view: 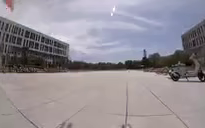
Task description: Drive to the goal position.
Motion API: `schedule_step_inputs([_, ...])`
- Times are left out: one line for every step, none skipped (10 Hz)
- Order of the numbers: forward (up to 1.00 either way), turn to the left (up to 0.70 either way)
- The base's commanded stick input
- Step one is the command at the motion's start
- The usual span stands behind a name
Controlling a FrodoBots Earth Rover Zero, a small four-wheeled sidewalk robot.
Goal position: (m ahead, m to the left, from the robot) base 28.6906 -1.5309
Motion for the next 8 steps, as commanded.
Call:
schedule_step_inputs([0.7, 0.0])
schedule_step_inputs([0.7, 0.0])
schedule_step_inputs([0.7, 0.0])
schedule_step_inputs([0.7, 0.0])
schedule_step_inputs([0.7, 0.0])
schedule_step_inputs([0.7, 0.0])
schedule_step_inputs([0.7, 0.0])
schedule_step_inputs([0.7, 0.0])
